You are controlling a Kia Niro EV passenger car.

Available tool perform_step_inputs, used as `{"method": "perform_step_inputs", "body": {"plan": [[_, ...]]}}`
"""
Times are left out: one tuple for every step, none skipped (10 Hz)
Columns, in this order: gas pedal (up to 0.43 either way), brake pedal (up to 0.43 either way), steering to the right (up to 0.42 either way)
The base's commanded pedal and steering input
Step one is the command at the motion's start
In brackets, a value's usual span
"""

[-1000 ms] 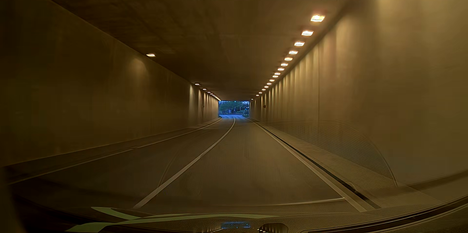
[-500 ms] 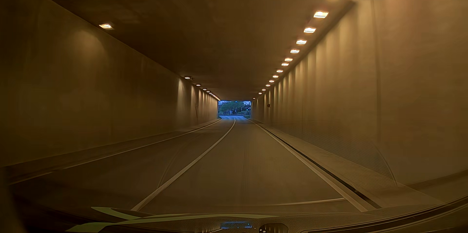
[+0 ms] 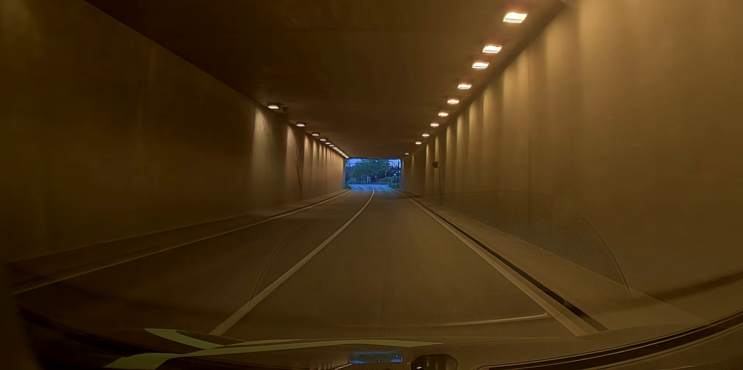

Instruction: Follow the waypoints while adhering to traffic rules and regulations

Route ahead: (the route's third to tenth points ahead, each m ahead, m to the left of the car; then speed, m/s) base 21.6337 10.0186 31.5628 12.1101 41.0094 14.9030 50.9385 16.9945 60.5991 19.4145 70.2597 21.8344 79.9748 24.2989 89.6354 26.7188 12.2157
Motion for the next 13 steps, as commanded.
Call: {"method": "perform_step_inputs", "body": {"plan": [[0.11,0.0,-0.006],[0.11,0.0,-0.006],[0.11,0.0,-0.005],[0.11,0.0,-0.006],[0.11,0.0,-0.006],[0.11,0.0,-0.006],[0.11,0.0,-0.005],[0.11,0.0,-0.006],[0.11,0.0,-0.006],[0.11,0.0,-0.006],[0.11,0.0,-0.006],[0.11,0.0,-0.006],[0.11,0.0,-0.006]]}}
